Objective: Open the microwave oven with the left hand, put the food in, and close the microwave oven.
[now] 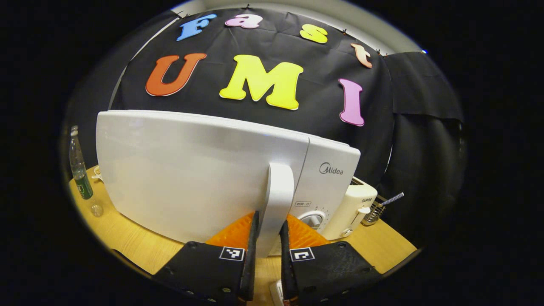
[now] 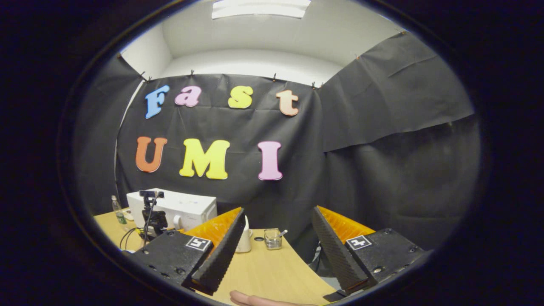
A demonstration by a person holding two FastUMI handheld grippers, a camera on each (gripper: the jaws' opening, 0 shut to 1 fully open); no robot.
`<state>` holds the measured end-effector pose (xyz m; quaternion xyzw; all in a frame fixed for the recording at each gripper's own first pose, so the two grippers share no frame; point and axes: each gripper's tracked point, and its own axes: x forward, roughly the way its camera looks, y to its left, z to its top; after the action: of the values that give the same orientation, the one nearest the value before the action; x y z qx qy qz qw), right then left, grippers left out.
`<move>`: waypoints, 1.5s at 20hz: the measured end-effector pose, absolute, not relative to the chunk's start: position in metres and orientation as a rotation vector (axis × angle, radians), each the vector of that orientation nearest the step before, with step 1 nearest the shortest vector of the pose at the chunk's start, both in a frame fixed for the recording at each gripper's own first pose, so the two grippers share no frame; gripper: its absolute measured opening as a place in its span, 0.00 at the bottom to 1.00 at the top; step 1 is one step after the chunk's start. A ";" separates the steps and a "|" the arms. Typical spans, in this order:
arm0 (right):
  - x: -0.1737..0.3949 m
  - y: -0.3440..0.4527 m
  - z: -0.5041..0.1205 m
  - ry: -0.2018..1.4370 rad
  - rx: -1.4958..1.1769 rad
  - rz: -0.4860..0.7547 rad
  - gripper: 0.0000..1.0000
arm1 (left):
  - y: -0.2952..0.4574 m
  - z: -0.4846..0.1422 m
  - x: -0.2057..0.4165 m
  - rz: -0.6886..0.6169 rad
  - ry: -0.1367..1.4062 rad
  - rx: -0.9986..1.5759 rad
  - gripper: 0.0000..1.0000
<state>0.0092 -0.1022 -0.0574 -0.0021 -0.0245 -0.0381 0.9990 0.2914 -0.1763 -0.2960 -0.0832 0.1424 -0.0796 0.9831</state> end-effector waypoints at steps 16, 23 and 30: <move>-0.021 -0.110 -0.055 -0.084 0.029 -0.067 0.90 | -0.163 -0.293 0.245 -0.120 0.222 -0.010 0.10; -0.027 -0.092 -0.060 -0.048 0.067 -0.042 1.00 | -0.130 -0.292 0.175 -0.179 0.262 -0.046 0.10; -0.043 -0.056 -0.060 -0.057 0.049 0.020 0.90 | -0.070 -0.287 0.107 -0.161 0.244 -0.048 0.10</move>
<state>-0.0426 -0.0556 -0.0603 0.0245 -0.0287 0.0098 0.9992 0.1067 -0.0703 -0.2875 -0.0238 0.1213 -0.0801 0.9891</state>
